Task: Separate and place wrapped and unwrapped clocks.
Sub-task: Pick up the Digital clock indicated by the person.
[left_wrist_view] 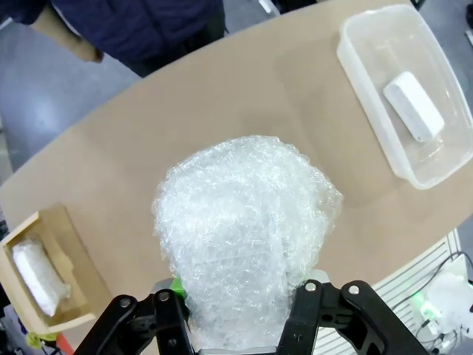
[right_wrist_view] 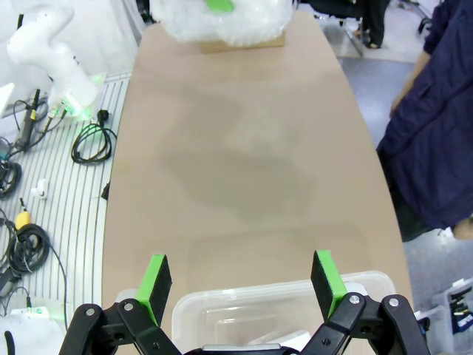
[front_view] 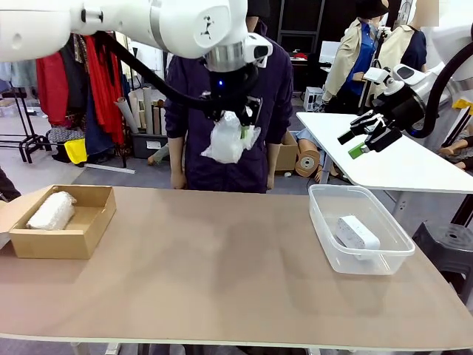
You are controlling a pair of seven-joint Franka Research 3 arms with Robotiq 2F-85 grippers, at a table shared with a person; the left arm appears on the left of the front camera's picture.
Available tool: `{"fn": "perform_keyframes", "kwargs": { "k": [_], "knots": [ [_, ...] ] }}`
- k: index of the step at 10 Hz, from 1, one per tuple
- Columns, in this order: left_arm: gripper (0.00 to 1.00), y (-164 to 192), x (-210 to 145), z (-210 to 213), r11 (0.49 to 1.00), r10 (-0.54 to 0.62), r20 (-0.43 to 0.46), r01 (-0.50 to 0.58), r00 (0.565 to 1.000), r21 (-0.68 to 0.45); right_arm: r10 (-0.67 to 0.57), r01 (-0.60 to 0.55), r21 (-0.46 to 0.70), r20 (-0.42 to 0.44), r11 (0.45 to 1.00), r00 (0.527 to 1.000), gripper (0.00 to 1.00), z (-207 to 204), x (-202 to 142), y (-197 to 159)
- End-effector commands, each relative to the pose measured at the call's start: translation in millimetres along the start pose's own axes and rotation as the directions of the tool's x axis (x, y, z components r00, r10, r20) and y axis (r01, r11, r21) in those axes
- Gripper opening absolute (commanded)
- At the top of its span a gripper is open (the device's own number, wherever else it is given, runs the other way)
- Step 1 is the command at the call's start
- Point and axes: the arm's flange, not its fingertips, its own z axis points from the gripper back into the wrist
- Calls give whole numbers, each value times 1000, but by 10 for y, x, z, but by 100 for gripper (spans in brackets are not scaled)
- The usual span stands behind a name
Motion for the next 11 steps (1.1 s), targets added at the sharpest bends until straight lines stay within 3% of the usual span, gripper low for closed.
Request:
{"fn": "perform_keyframes", "kwargs": {
  "k": [1,11],
  "knots": [
    [0,-18,-11,145,999,12,36,-14,999,46,3,-3,2,2,1000,1000,100,11,16,3],
    [0,-11,16,154,1000,-6,34,5,999,27,3,-3,2,2,1000,1000,100,11,16,3]
  ]
}}
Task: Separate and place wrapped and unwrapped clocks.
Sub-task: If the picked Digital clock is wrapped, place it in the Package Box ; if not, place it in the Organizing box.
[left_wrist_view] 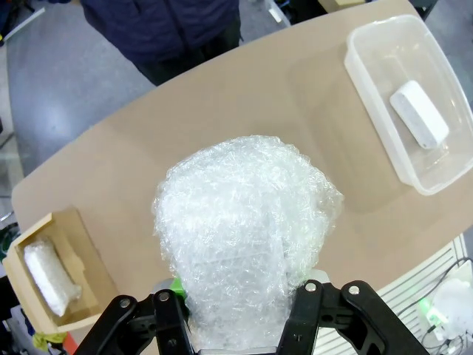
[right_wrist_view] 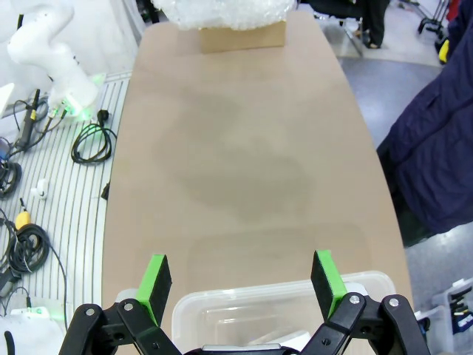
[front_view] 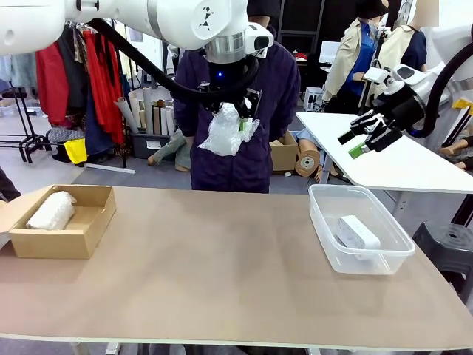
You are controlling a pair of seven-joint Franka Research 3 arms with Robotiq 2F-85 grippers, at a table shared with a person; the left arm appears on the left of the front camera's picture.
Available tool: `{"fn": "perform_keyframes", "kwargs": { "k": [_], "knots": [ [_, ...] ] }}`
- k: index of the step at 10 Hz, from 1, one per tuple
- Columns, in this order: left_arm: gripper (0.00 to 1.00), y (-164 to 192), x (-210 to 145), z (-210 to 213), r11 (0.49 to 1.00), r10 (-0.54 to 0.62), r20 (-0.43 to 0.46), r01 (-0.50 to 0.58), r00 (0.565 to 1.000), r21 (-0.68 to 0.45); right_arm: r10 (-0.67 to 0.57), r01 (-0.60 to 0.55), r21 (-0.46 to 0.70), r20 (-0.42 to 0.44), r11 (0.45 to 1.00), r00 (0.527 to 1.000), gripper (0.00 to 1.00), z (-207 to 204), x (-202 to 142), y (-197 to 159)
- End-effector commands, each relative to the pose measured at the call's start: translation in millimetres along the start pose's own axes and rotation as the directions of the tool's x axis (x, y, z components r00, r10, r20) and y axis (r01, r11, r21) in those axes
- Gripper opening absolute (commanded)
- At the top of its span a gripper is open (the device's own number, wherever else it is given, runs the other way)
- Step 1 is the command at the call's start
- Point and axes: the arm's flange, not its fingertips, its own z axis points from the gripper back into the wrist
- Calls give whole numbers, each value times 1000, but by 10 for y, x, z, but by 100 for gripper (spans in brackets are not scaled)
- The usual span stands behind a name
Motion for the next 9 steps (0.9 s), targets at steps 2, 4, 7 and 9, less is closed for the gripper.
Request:
{"fn": "perform_keyframes", "kwargs": {
  "k": [2,4,7,9],
  "knots": [
    [0,5,12,59,1000,3,9,-3,1000,-4,3,-3,2,2,1000,1000,100,11,16,3],
    [0,5,12,59,1000,3,9,-3,1000,-4,3,-3,2,2,1000,1000,100,11,16,3],
    [0,5,12,59,1000,3,9,-3,1000,-4,3,-3,2,2,1000,1000,100,11,16,3],
    [0,159,-49,122,991,69,1,-68,998,118,3,-3,2,2,1000,1000,100,11,16,3]
  ]
}}
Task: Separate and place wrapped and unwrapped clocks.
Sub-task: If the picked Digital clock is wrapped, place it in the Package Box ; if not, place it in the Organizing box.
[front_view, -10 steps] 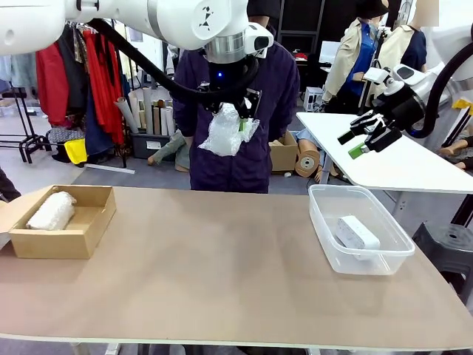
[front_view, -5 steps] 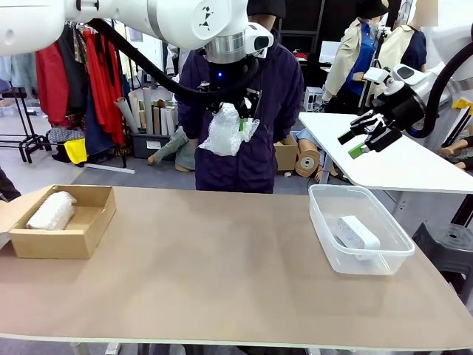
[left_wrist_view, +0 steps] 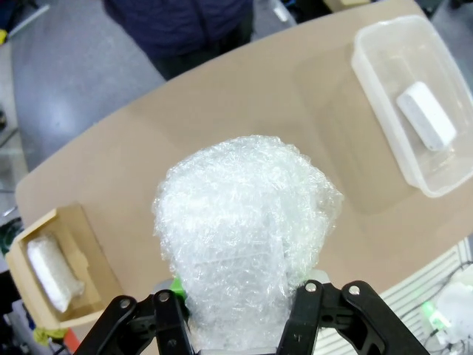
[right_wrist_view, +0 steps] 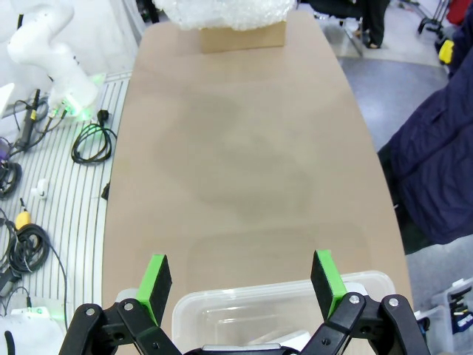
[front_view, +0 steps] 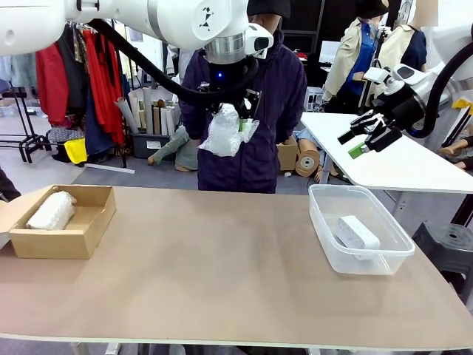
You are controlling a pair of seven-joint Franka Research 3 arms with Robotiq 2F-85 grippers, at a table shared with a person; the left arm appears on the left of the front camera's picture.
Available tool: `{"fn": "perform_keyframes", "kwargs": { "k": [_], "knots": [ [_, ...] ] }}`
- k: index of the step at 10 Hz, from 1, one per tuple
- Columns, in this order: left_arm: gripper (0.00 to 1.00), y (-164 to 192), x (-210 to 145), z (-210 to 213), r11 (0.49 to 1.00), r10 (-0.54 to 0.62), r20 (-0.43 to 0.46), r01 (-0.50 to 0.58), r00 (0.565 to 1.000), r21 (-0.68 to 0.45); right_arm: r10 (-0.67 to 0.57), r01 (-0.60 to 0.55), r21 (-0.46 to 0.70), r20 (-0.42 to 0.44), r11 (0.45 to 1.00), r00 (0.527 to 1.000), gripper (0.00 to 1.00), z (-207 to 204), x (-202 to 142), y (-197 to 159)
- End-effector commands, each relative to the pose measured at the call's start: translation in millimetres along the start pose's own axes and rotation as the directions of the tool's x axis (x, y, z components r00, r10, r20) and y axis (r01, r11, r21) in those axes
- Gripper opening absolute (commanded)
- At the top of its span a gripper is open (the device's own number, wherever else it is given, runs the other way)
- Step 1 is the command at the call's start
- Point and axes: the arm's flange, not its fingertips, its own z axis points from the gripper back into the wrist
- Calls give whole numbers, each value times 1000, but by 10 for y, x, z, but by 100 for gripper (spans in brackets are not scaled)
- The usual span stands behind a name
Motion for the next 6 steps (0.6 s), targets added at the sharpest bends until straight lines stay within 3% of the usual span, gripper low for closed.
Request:
{"fn": "perform_keyframes", "kwargs": {
  "k": [1,4,6],
  "knots": [
    [0,257,-113,204,992,70,-40,-66,997,106,3,-3,2,2,1000,1000,100,11,16,3],
    [0,836,-372,149,979,186,-29,-183,982,88,3,-3,2,2,1000,1000,100,11,16,3],
    [0,1389,-602,-8,979,175,-6,-173,985,108,3,-3,2,2,1000,1000,100,11,16,3]
  ]
}}
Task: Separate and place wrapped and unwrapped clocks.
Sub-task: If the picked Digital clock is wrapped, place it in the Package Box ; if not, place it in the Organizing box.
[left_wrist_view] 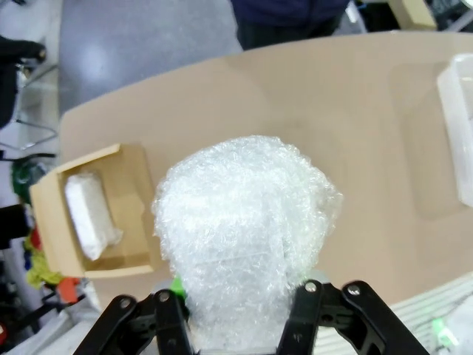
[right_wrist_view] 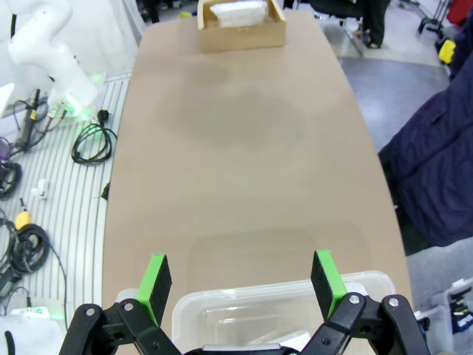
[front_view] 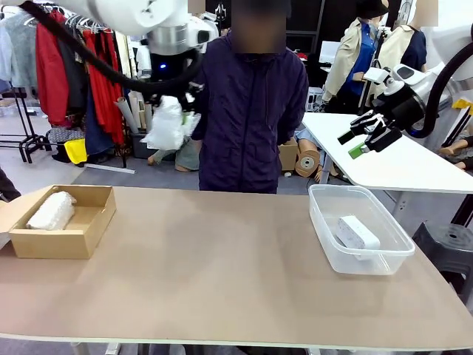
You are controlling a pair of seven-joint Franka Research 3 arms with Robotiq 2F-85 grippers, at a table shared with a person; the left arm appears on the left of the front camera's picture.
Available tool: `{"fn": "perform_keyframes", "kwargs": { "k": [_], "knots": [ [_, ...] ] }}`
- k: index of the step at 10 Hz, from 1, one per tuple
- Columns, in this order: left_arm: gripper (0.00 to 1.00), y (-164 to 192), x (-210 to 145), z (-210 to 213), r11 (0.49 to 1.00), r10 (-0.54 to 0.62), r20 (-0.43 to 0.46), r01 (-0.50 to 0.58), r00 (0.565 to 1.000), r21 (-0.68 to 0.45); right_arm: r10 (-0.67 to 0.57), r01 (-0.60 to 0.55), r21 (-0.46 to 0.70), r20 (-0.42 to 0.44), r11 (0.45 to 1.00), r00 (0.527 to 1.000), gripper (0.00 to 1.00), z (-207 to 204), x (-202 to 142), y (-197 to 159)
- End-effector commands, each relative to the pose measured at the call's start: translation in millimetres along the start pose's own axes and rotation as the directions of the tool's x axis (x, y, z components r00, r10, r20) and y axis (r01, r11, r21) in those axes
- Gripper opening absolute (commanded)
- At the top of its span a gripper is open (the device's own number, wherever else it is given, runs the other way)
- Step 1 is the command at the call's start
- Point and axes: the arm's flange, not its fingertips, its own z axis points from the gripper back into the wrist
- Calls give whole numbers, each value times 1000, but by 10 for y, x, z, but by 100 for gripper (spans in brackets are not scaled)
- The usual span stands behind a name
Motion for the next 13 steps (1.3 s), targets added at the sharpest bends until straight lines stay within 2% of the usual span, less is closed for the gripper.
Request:
{"fn": "perform_keyframes", "kwargs": {
  "k": [1,2,5,6,7,10,11,12,13],
  "knots": [
    [0,489,-270,-260,999,-32,8,32,999,-33,3,-3,2,2,1000,1000,100,12,16,3],
    [0,685,-363,-379,996,-59,4,60,998,-72,3,-3,2,2,1000,1000,100,12,16,3],
    [0,1317,-463,-472,989,-13,38,19,999,-147,3,-3,2,2,1000,1000,100,12,16,3],
    [0,1472,-510,-492,983,-54,28,59,998,-174,3,-3,2,2,1000,1000,100,12,16,3],
    [0,1602,-578,-506,983,-101,-1,100,995,-154,3,-3,2,2,1000,1000,100,12,16,3],
    [0,1837,-683,-571,981,-117,-81,103,990,-162,3,-3,2,2,1000,1000,100,12,16,3],
    [0,1831,-661,-541,983,-91,-70,79,993,-164,3,-3,2,2,1000,1000,100,12,16,3],
    [0,1606,-571,-380,982,-38,-31,31,999,-184,3,-3,2,2,1000,1000,100,12,16,3],
    [0,1822,-633,-613,984,-108,-87,94,990,-149,3,-3,2,2,1000,1000,100,12,16,3]
  ]
}}
